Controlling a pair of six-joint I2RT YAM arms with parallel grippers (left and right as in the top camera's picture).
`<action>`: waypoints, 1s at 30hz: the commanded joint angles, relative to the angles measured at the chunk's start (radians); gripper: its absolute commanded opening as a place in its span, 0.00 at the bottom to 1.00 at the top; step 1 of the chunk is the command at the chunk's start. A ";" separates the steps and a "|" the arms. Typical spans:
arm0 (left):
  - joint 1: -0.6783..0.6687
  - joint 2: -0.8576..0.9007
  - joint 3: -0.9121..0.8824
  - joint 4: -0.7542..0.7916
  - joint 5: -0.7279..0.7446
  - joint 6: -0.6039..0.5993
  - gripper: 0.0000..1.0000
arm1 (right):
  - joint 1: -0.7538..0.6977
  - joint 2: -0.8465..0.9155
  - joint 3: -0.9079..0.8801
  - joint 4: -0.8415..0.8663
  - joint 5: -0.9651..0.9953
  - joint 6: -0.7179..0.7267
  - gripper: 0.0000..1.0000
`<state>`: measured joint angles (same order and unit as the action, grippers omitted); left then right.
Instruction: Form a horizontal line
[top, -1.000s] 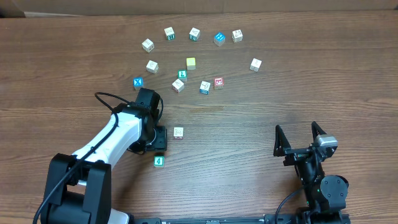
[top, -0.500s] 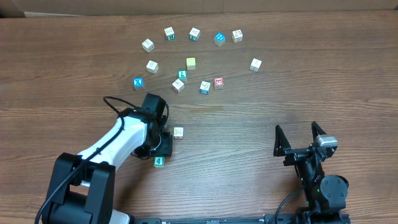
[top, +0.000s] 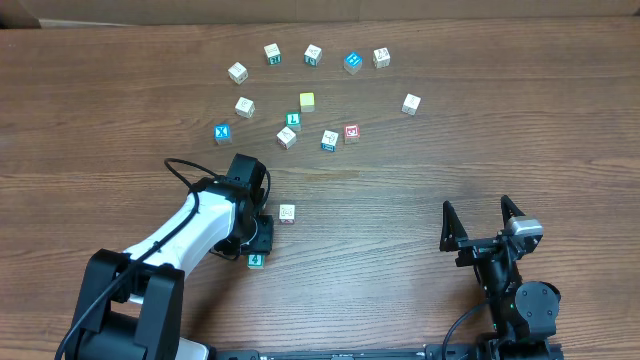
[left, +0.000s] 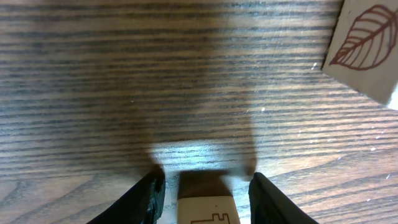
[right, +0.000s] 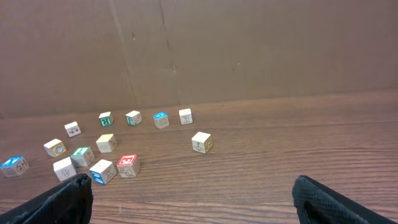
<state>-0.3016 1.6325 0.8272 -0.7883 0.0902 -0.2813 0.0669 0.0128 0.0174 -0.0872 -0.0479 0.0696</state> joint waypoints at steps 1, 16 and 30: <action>-0.015 0.017 -0.056 -0.007 0.034 -0.019 0.43 | 0.006 -0.010 -0.010 0.006 0.001 -0.007 1.00; -0.036 0.017 -0.061 -0.013 0.037 -0.021 0.35 | 0.006 -0.010 -0.010 0.006 0.001 -0.007 1.00; -0.079 0.017 -0.070 0.021 -0.024 -0.056 0.28 | 0.006 -0.010 -0.010 0.006 0.001 -0.007 1.00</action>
<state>-0.3672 1.6169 0.8043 -0.7853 0.0544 -0.3126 0.0673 0.0128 0.0174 -0.0872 -0.0479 0.0700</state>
